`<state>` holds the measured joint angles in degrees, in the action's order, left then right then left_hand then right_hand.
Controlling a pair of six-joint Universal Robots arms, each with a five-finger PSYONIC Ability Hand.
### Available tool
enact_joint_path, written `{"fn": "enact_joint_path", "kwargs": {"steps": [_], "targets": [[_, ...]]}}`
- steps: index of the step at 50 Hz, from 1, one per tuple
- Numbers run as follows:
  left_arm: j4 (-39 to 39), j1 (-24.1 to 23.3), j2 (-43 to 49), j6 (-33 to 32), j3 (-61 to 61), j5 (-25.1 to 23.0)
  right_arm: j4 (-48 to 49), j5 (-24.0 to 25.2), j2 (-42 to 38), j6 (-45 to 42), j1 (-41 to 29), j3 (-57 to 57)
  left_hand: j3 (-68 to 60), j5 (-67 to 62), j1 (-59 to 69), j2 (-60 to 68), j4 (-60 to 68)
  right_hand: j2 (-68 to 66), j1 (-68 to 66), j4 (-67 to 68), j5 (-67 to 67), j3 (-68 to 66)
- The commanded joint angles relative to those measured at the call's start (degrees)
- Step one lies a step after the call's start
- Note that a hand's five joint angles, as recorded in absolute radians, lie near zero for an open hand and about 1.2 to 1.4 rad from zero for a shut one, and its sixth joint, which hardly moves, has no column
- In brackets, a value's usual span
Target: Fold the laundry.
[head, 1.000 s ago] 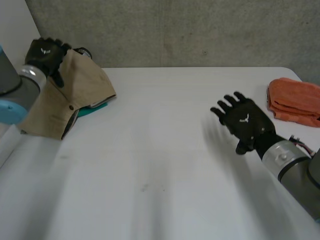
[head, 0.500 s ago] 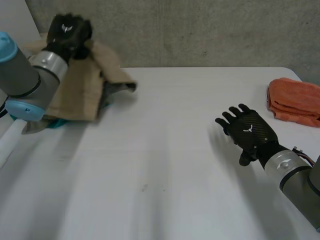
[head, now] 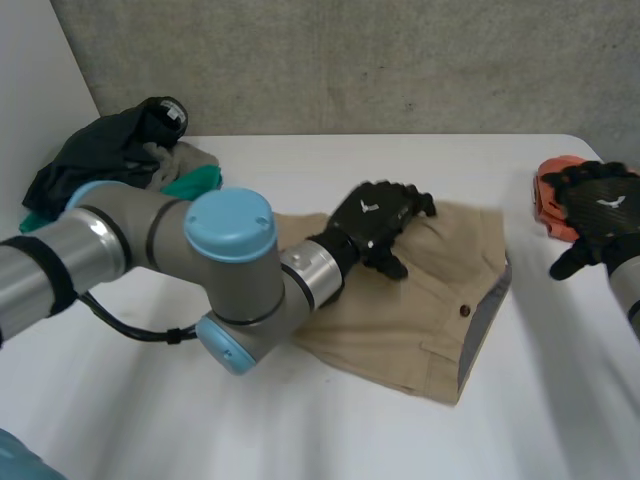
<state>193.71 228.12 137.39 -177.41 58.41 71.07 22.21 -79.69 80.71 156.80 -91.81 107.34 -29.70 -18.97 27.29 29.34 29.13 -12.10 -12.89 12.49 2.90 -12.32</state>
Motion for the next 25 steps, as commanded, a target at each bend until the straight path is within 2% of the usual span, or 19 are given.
{"fn": "enact_joint_path", "kwargs": {"steps": [1, 6, 11, 14, 16, 20, 25], "targets": [[-2.6, 0.5, -4.9, -0.4, 0.4, 0.3, -3.9, -0.4, 0.0, 0.5, 3.7, -2.8, 8.5, 7.8, -6.1, -8.2, -8.0, 2.1, 2.9, -2.5, -2.9, 2.3], [-3.8, 6.3, -13.4, -2.0, 5.1, 1.0, -8.6, -0.2, 2.7, -0.2, 3.7, -5.4, 9.4, 8.7, -7.0, -9.0, -8.8, 2.1, 2.9, -2.5, -2.9, 2.3], [-4.0, 12.6, -21.6, -6.9, 11.5, 0.5, -15.3, 0.5, 7.3, -0.4, 3.5, -6.4, 9.4, 8.7, -7.0, -9.0, -8.8, 2.1, 2.9, -2.5, -2.9, 2.3], [-4.7, 15.1, -22.5, -9.9, 13.7, 0.4, -21.6, 0.3, 9.9, 0.2, 2.2, -5.8, 9.1, 8.3, -6.7, -8.7, -8.5, 2.1, 2.9, -2.5, -2.9, 2.3], [-6.1, 18.5, -22.6, -13.6, 15.4, 0.4, -24.9, 0.4, 11.5, 0.5, 0.9, -5.3, 8.4, 7.7, -6.0, -8.0, -7.8, 2.1, 2.9, -2.5, -2.9, 2.3], [-11.0, 23.1, -21.4, -22.1, 16.8, 0.4, -32.0, 0.6, 12.5, 3.0, -7.6, -2.1, 7.5, 6.8, -5.1, -7.2, -7.0, 2.1, 2.9, -2.5, -2.9, 2.3], [-15.3, 27.2, -15.3, -33.0, 16.9, 0.3, -31.0, -0.4, 8.7, 6.6, -17.8, 1.3, 4.3, 3.6, -1.9, -4.0, -3.8, 2.1, 2.9, -2.5, -2.9, 2.3]]}}
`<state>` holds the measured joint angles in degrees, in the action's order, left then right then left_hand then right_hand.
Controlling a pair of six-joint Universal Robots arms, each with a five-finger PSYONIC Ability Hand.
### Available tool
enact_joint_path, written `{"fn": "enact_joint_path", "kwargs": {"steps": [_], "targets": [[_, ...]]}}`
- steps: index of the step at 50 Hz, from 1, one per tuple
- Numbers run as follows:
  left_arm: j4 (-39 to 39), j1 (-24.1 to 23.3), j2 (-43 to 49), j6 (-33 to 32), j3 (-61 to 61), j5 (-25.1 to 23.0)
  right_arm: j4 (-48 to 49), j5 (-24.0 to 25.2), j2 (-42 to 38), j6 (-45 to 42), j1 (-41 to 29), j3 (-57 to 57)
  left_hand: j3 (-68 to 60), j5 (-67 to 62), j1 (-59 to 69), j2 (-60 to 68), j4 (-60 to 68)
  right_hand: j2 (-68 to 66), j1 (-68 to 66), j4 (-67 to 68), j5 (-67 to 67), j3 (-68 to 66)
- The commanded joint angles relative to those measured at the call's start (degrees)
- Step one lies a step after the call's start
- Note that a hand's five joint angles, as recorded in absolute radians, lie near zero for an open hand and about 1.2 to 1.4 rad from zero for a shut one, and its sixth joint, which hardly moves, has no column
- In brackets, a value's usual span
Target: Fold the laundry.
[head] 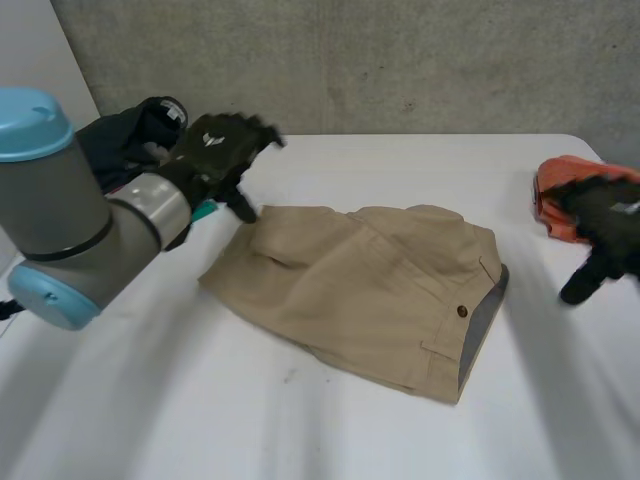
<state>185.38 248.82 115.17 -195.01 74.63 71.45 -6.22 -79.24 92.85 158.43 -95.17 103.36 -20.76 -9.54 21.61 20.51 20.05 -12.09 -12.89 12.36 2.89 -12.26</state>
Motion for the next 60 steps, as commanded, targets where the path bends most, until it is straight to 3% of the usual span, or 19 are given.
{"fn": "enact_joint_path", "kwargs": {"steps": [1, 5, 11, 22, 25, 34, 36, 38, 41, 42, 50, 60], "targets": [[-7.7, 8.1, 9.3, -18.8, 0.6, -0.1, -2.0, -1.3, -4.3, 5.8, -16.2, 5.8, -6.1, -7.3, 5.2, 6.3, 6.8, 2.1, 2.9, -2.4, -2.9, 2.3], [-8.1, 9.1, 14.8, -24.8, 0.0, -1.1, 2.1, -3.9, -8.7, 9.3, -20.2, 7.5, -12.6, -13.9, 11.8, 12.9, 13.4, 2.0, 2.8, -2.3, -2.8, 2.2], [-7.8, 9.1, 18.2, -25.6, -1.7, -5.3, 9.1, -9.0, -16.6, 12.3, -22.4, 8.5, -13.0, -14.2, 12.2, 13.3, 13.7, -7.6, -6.8, 7.3, 6.8, -7.4], [-4.0, 7.4, 21.3, -25.6, -3.7, -7.3, 19.4, -10.5, -19.6, 11.8, -23.7, 9.0, -25.8, -27.0, 24.9, 26.0, 26.5, -27.2, -26.4, 27.0, 26.4, -27.1], [-3.1, 7.4, 21.6, -25.6, -3.8, -7.2, 20.6, -11.0, -20.3, 11.8, -23.9, 8.9, -34.5, -35.7, 33.7, 34.8, 35.2, -30.3, -29.5, 30.0, 29.5, -30.1], [-2.9, 7.3, 23.0, -25.9, -4.1, -6.9, 22.5, -12.0, -24.2, 7.9, -24.1, 8.5, -41.8, -43.0, 40.9, 42.0, 42.5, -37.4, -36.6, 37.1, 36.6, -37.2], [-2.9, 7.3, 23.0, -25.9, -4.3, -6.8, 22.5, -12.3, -24.2, 7.6, -24.1, 8.5, -51.3, -52.5, 50.5, 51.6, 52.0, -37.5, -36.7, 37.3, 36.7, -37.3], [-2.8, 7.3, 23.0, -25.9, -4.5, -6.8, 22.6, -12.6, -24.0, 7.6, -24.0, 8.5, -59.2, -60.4, 58.4, 59.5, 59.9, -47.9, -47.1, 47.6, 47.1, -47.7], [-2.8, 7.1, 22.7, -25.9, -4.5, -6.6, 22.8, -12.7, -22.7, 7.4, -24.0, 8.4, -59.2, -60.5, 58.4, 59.5, 60.0, -67.9, -67.1, 67.6, 67.1, -67.7], [-2.8, 7.0, 22.5, -25.8, -4.4, -6.6, 22.8, -12.8, -22.1, 7.3, -24.0, 8.3, -59.2, -60.5, 58.4, 59.5, 60.0, -67.9, -67.1, 67.6, 67.1, -67.7], [-3.3, 5.0, 9.5, -21.7, -0.3, -4.7, 20.4, -12.8, -11.6, 2.1, -23.2, 6.4, -59.2, -60.5, 58.4, 59.5, 60.0, -67.9, -67.1, 67.6, 67.1, -67.7], [-3.4, 3.3, -17.2, -5.8, 5.6, -1.6, 12.8, -13.0, 2.7, -9.1, -19.4, -4.6, -59.2, -60.5, 58.4, 59.5, 60.0, -67.9, -67.1, 67.6, 67.1, -67.7]]}}
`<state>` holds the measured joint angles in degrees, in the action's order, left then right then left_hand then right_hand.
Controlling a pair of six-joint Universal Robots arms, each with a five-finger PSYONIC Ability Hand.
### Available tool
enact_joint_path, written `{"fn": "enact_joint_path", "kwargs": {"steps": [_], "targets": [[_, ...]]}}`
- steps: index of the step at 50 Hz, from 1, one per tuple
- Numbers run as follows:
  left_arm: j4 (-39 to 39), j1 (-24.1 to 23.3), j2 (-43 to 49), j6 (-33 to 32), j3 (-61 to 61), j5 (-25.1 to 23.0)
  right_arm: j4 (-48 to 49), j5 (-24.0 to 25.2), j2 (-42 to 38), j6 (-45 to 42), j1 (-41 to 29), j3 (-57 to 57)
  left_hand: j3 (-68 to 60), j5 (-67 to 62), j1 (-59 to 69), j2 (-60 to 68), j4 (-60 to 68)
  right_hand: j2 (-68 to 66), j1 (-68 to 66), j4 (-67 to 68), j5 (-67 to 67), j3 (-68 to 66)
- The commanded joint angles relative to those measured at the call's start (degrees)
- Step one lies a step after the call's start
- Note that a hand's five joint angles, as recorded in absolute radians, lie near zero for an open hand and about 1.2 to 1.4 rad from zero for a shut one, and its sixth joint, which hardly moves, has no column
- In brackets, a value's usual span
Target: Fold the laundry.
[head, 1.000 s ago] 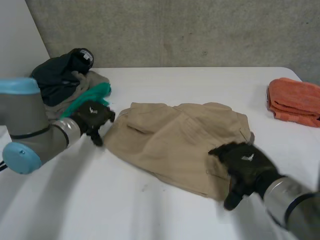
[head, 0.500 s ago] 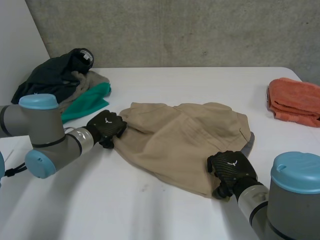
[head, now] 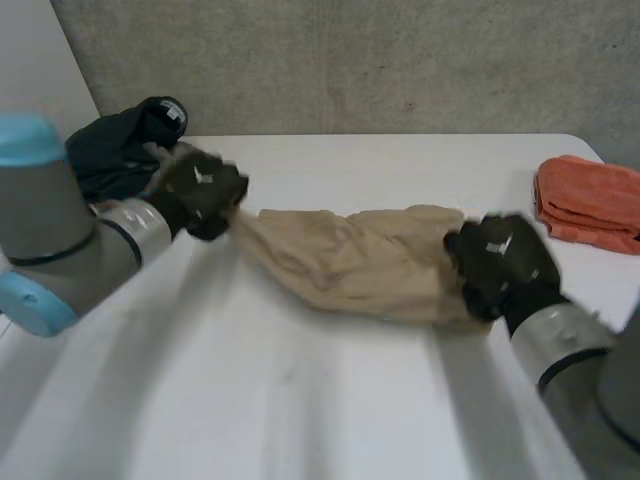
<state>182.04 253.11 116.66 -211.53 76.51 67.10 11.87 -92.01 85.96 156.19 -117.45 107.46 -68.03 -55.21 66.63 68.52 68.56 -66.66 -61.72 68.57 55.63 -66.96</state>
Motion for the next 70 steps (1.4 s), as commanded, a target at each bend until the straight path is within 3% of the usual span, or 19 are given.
{"fn": "enact_joint_path", "kwargs": {"steps": [1, 6, 13, 16, 24, 31, 36, 39, 42, 46, 55, 64, 70], "targets": [[-0.1, -1.0, -20.6, 11.5, 3.7, 3.5, -7.0, -0.2, 11.1, -7.3, 3.6, -12.0, -12.0, -14.8, 13.4, 11.5, 11.4, -13.3, -18.3, 11.4, 14.4, -13.0], [0.2, -1.6, -31.6, 17.1, 1.9, 8.3, -14.8, -0.1, 12.5, -7.4, 6.5, -24.6, -12.0, -14.8, 13.4, 11.5, 11.4, -13.3, -18.3, 11.4, 14.4, -13.0], [-0.2, -1.7, -34.3, 20.9, 0.6, 8.9, -24.3, 1.0, 5.7, -7.3, 9.2, -38.7, -12.0, -14.8, 13.4, 11.5, 11.4, -13.3, -18.3, 11.4, 14.4, -13.0], [-0.4, -1.8, -32.6, 20.9, 1.2, 9.1, -24.9, 1.0, 1.8, -7.1, 9.2, -40.9, -12.0, -14.8, 13.4, 11.5, 11.4, -13.3, -18.3, 11.4, 14.4, -13.0], [-2.2, -3.8, -14.7, 20.6, -2.7, 9.5, -23.5, 0.9, -11.9, -6.7, 9.0, -43.0, -12.0, -14.8, 13.4, 11.5, 11.4, -13.3, -18.3, 11.4, 14.4, -13.0], [0.1, -4.5, -2.5, 20.9, -17.9, 10.3, -12.1, -1.2, -22.8, -6.5, 8.7, -51.5, -12.0, -14.8, 13.4, 11.5, 11.4, -13.3, -18.3, 11.4, 14.4, -13.0], [9.3, -5.3, 2.2, 20.9, -34.6, 18.5, 3.9, -4.8, -24.0, -4.8, 6.9, -57.2, -12.0, -14.8, 13.4, 11.5, 11.4, -13.3, -18.3, 11.4, 14.4, -13.0], [15.6, -5.4, 2.0, 20.7, -39.1, 23.1, 15.6, -5.6, -23.6, -4.1, 5.2, -59.5, -12.0, -14.8, 13.4, 11.5, 11.4, -13.3, -18.3, 11.4, 14.4, -13.0], [18.7, -5.0, 1.5, 20.7, -39.7, 24.6, 22.0, -5.7, -23.6, -4.0, 3.8, -62.3, -12.0, -14.8, 13.4, 11.5, 11.4, -13.3, -18.3, 11.4, 14.4, -13.0], [19.1, -5.6, -0.8, 20.6, -37.6, 24.5, 21.4, -5.6, -24.6, -3.8, 3.1, -66.4, -12.0, -14.8, 13.4, 11.5, 11.4, -13.3, -18.3, 11.4, 14.4, -13.0], [16.9, -6.4, -10.7, 20.5, -10.3, 24.2, 8.5, -1.2, -30.4, -3.7, 3.2, -64.7, -12.0, -14.8, 13.4, 11.5, 11.4, -13.3, -18.3, 11.4, 14.4, -13.0], [15.5, -8.5, -11.3, 20.2, 12.8, 24.6, 2.6, 7.2, -38.3, -4.9, 3.6, -51.9, -12.0, -14.8, 13.4, 11.5, 11.4, -13.3, -18.3, 11.4, 14.4, -13.0], [10.8, -8.9, -10.7, 17.5, 21.5, 24.7, -0.5, 7.5, -38.7, -8.8, 3.6, -44.1, -12.0, -14.8, 13.4, 11.5, 11.4, -13.3, -18.3, 11.4, 14.4, -13.0]]}}
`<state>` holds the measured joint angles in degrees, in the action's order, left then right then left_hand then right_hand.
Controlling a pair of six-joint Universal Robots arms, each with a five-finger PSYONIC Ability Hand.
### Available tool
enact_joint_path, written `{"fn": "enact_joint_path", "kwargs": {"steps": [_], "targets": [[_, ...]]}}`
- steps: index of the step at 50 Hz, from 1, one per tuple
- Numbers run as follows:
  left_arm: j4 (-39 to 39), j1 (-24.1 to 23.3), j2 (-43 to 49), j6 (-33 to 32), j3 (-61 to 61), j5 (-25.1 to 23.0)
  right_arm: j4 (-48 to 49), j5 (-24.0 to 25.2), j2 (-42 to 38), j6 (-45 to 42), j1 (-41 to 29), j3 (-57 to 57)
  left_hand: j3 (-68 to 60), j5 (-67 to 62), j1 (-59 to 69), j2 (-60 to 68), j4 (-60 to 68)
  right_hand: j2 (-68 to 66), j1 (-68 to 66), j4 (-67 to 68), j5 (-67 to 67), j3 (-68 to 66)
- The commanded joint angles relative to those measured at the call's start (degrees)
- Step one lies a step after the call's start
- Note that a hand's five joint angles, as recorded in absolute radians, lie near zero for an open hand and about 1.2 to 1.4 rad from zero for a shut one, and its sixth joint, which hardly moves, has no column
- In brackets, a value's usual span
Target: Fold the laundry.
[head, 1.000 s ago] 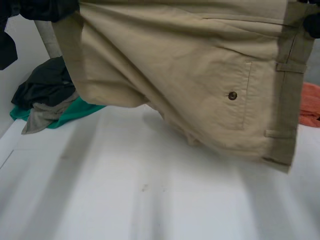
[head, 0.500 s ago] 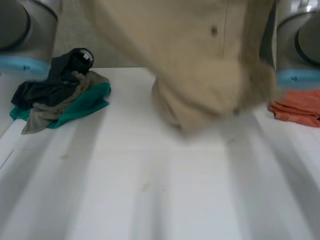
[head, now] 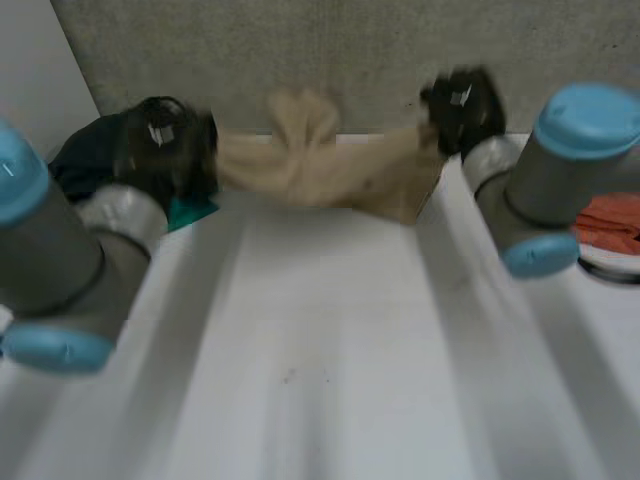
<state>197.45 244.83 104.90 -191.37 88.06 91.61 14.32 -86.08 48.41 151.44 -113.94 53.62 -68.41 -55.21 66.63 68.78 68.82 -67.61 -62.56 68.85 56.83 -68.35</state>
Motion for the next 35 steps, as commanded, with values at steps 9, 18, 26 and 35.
{"fn": "enact_joint_path", "kwargs": {"steps": [9, 18, 26, 35], "targets": [[-16.5, -2.9, -6.0, -11.3, 15.6, 0.0, -14.6, 1.4, 10.6, -7.8, -0.1, 20.8, -11.6, -14.8, 13.4, 11.2, 11.2, -12.4, -17.4, 11.1, 13.2, -11.6], [-26.5, -6.7, -15.8, -12.3, 20.7, -0.3, -25.4, 0.4, 22.4, -8.2, -0.5, 33.3, -11.6, -14.8, 13.4, 11.2, 11.2, -12.4, -17.4, 11.1, 13.2, -11.6], [-36.3, -14.5, -18.6, -13.1, 22.2, -0.3, -29.9, -0.8, 30.6, -13.8, -0.5, 44.1, -11.6, -14.8, 13.4, 11.2, 11.2, -12.4, -17.4, 11.1, 13.2, -11.6], [-25.7, -8.0, -15.4, -18.5, 15.8, -1.5, -24.7, -0.8, 31.3, -14.5, -0.5, 48.9, 56.0, 52.8, -54.2, -56.4, -56.4, -12.4, -17.4, 11.1, 13.2, -11.6]]}}
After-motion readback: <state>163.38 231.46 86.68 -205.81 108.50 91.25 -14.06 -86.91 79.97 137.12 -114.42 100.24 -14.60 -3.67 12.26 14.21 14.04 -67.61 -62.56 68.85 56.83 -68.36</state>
